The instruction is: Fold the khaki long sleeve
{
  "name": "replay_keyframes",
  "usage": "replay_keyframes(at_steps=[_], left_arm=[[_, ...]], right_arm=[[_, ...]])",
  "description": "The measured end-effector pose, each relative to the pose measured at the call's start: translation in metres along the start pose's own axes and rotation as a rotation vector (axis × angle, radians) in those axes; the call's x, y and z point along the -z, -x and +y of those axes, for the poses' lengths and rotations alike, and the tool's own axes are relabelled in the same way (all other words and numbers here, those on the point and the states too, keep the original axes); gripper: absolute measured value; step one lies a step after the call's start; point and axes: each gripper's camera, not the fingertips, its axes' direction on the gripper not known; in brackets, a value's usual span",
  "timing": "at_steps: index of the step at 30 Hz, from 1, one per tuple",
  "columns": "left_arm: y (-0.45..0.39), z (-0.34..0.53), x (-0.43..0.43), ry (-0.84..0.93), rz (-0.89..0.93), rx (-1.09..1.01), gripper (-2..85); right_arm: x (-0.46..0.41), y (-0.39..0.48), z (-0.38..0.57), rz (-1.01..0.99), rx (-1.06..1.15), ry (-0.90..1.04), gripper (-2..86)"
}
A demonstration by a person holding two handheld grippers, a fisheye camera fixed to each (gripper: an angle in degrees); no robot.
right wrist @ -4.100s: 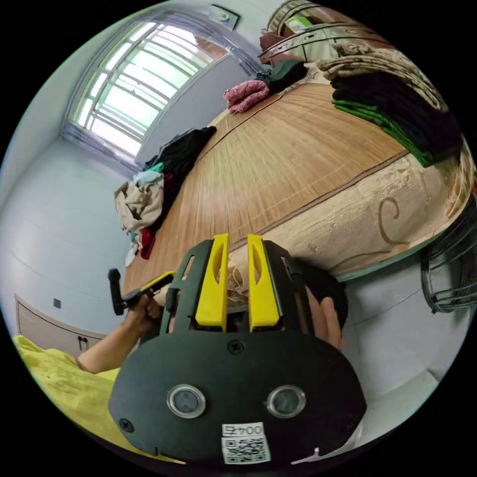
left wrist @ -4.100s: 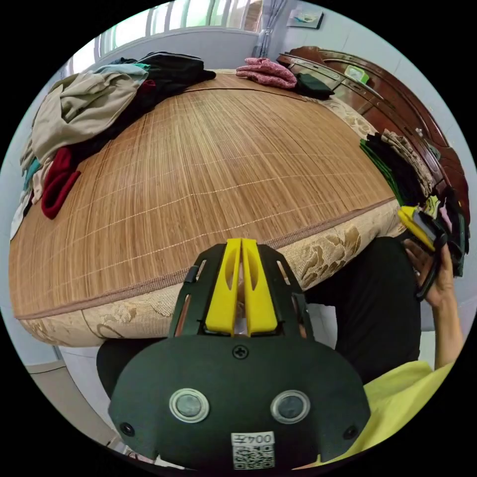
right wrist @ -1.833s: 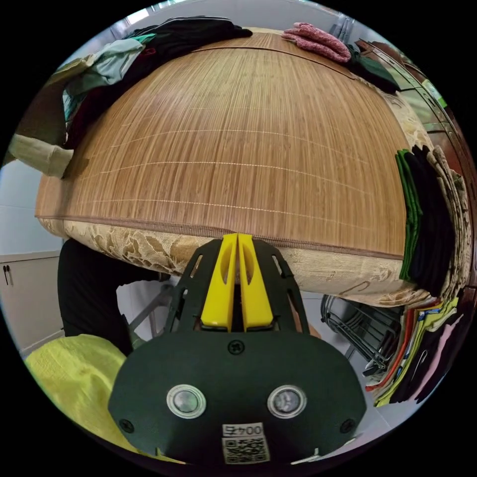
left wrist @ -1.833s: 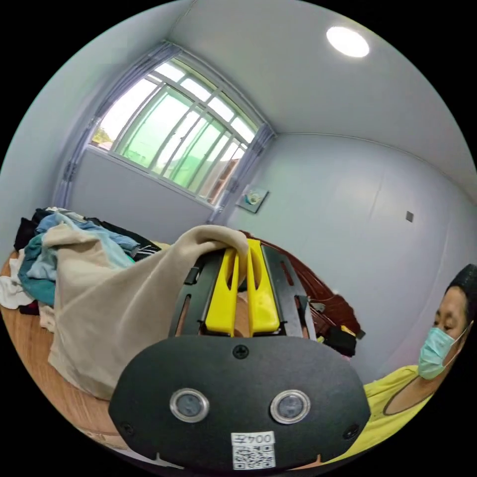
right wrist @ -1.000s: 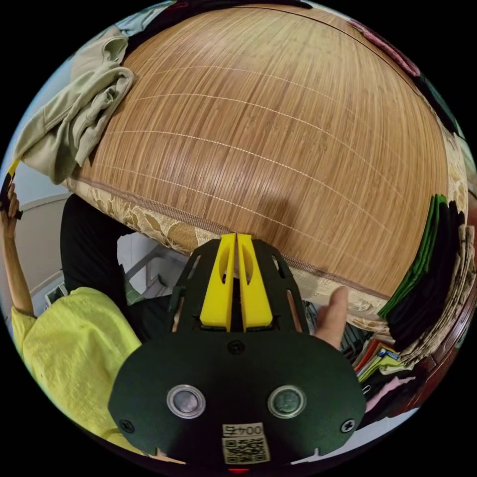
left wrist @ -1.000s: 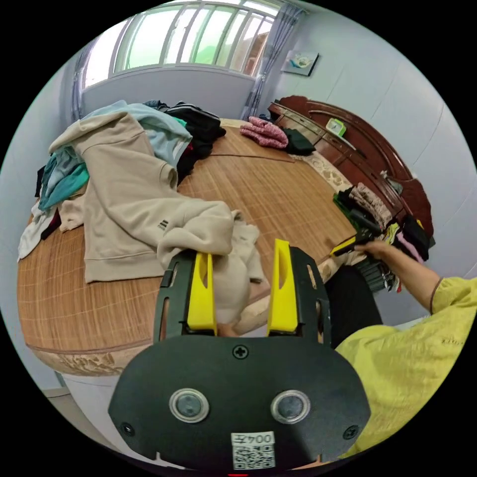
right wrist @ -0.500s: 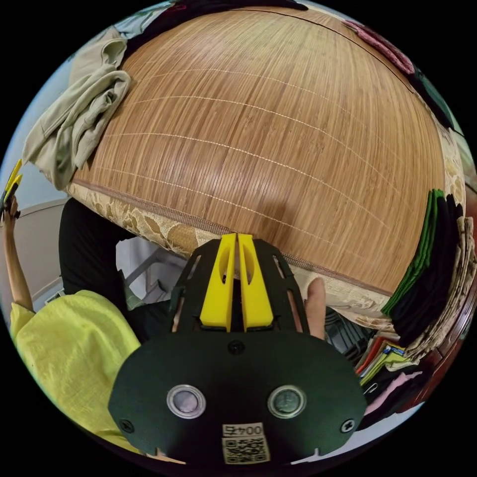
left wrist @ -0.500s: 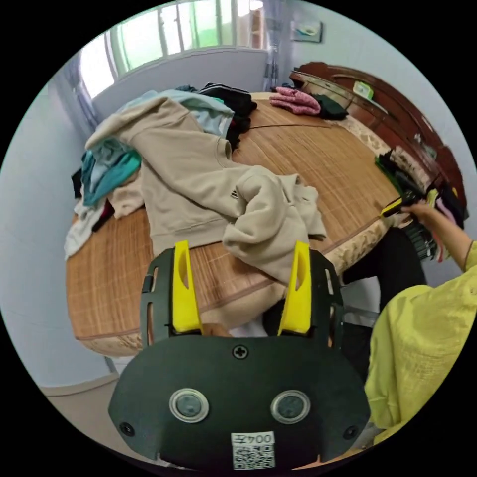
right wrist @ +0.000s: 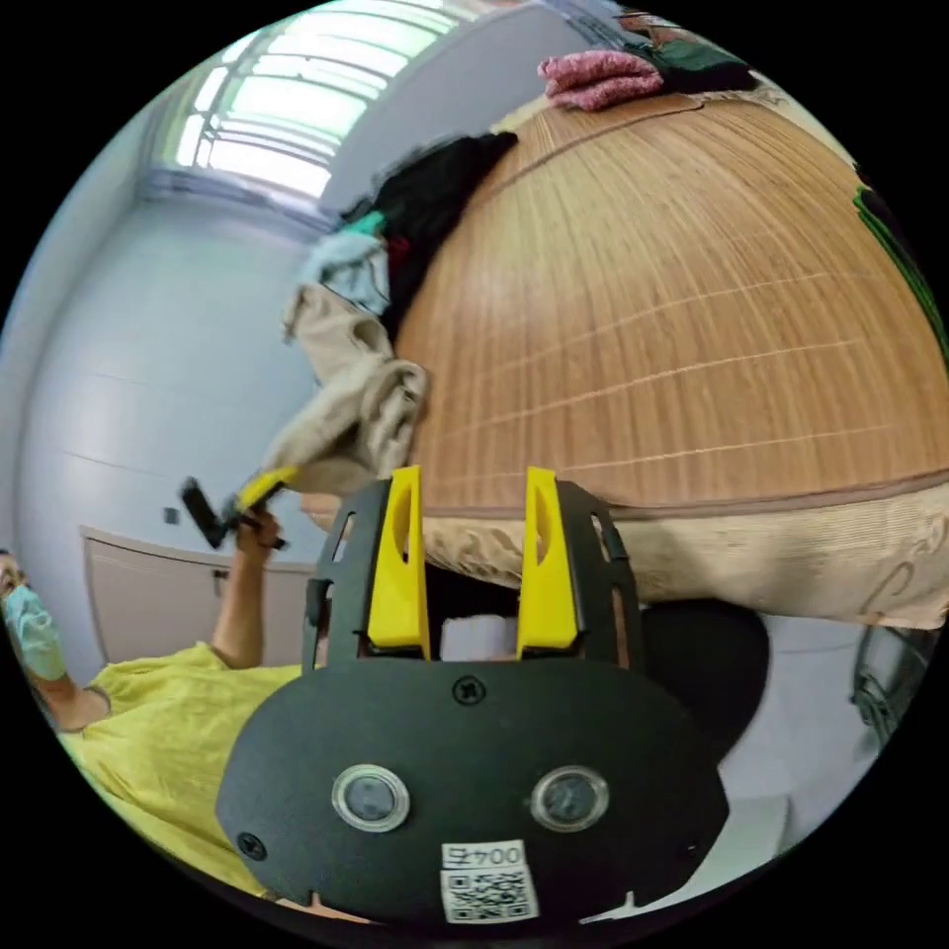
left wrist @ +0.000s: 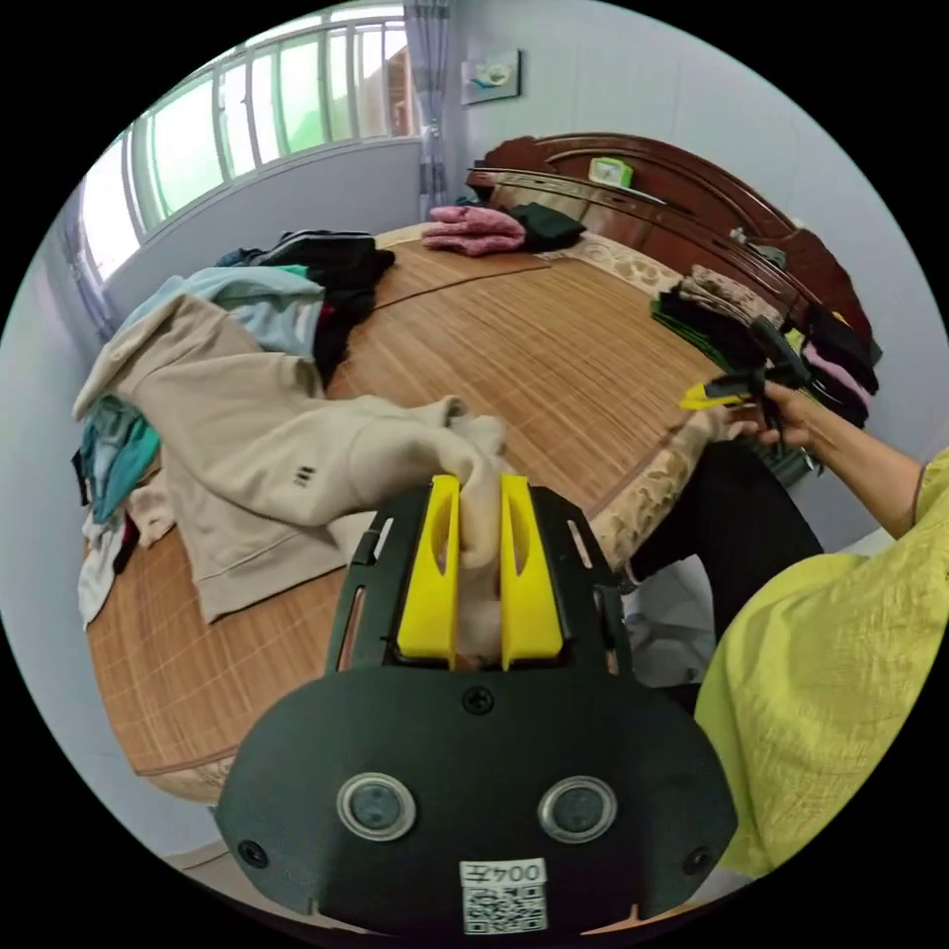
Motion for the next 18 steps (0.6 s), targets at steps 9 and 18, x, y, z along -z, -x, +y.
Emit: replay_keyframes(at_steps=[9,18], left_arm=[[-0.037,0.047,-0.047,0.076,0.107,0.129,13.0],[0.031,0.129,0.031,-0.045,0.19,0.258,13.6]], right_arm=[[0.042,0.058,0.017,-0.363,0.123,-0.215,17.2],[-0.075,0.108,-0.022,-0.48,0.013,0.1,17.4]])
